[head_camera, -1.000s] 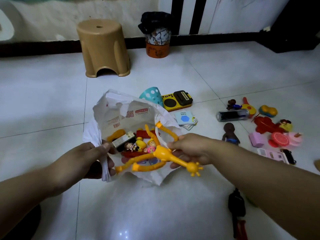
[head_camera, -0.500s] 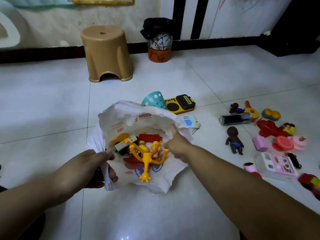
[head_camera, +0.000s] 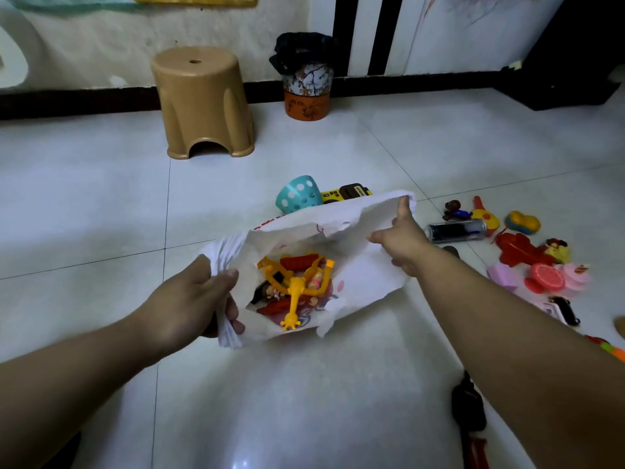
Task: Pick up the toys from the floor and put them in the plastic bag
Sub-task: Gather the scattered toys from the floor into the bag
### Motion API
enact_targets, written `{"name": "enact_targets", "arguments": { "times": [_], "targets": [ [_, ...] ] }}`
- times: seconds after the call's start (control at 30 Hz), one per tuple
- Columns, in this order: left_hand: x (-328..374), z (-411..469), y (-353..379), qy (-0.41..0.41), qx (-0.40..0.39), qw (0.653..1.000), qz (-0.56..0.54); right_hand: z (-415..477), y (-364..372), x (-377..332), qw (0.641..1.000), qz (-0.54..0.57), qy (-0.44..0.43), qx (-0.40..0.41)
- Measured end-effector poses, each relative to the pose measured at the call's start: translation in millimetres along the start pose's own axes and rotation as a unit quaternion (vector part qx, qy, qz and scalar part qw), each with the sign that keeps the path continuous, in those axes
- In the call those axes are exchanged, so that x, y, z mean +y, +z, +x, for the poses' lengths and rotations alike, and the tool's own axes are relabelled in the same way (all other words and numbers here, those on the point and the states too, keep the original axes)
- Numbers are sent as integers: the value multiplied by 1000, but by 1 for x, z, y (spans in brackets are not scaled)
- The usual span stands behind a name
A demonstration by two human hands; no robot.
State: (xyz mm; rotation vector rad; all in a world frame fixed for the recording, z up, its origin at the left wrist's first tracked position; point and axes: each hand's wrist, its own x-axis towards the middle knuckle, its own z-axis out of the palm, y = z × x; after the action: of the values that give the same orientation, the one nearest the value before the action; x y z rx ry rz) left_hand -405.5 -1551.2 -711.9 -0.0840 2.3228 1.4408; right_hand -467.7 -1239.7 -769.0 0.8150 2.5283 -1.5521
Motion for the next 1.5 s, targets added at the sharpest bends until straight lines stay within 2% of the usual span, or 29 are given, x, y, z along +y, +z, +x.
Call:
{"name": "enact_targets", "arguments": {
  "times": [0.2, 0.43, 0.5, 0.6, 0.7, 0.8, 0.83, 0.87, 0.9, 0.97, 1.0, 1.07, 1.1, 1.13, 1.17, 1.23, 1.37, 1.4, 1.43, 1.5],
  "targets": [
    [26, 20, 21, 46, -19, 998, 37, 5, -43, 17, 999, -1, 1, 49],
    [55, 57, 75, 59, -42, 996, 56, 4, -108, 49, 994, -34, -2, 108],
    [57, 57, 91, 66, -57, 995, 54, 0, -123, 57, 994, -47, -1, 100],
    [55, 50, 110, 70, -91, 992, 55, -18, -137, 67, 996, -72, -8, 43],
    [51, 44, 121, 69, -112, 990, 46, -51, -137, 86, 982, -175, -64, 7],
    [46, 39, 128, 68, -147, 986, 28, -90, -125, 128, 912, -362, -185, 61],
    [44, 38, 131, 67, -158, 985, 21, -101, -120, 144, 886, -398, -230, 53],
    [42, 38, 133, 66, -163, 984, 12, -110, -114, 164, 861, -439, -258, 14],
    [42, 37, 135, 64, -167, 984, 4, -116, -109, 182, 830, -489, -261, -59],
    [40, 37, 137, 61, -175, 983, -13, -121, -101, 218, 746, -584, -249, -201],
    [39, 36, 139, 59, -182, 981, -15, -123, -98, 230, 705, -616, -251, -246],
    [39, 34, 141, 54, -196, 979, -13, -119, -91, 244, 654, -662, -236, -280],
    [38, 34, 142, 56, -200, 978, -11, -114, -86, 252, 649, -679, -220, -265],
    [38, 33, 143, 58, -202, 978, -7, -107, -80, 258, 659, -681, -201, -250],
    [38, 33, 142, 60, -201, 978, -6, -100, -74, 265, 662, -678, -217, -235],
    [38, 32, 142, 66, -198, 978, -7, -90, -69, 269, 641, -697, -235, -219],
    [39, 32, 138, 70, -186, 980, -10, -93, -70, 253, 646, -679, -250, -244],
    [40, 32, 137, 71, -182, 981, -10, -95, -72, 241, 666, -666, -227, -249],
    [39, 32, 136, 71, -178, 981, -11, -97, -74, 231, 704, -634, -214, -238],
    [39, 33, 136, 69, -167, 983, -18, -103, -75, 212, 799, -535, -153, -226]
  ]
}}
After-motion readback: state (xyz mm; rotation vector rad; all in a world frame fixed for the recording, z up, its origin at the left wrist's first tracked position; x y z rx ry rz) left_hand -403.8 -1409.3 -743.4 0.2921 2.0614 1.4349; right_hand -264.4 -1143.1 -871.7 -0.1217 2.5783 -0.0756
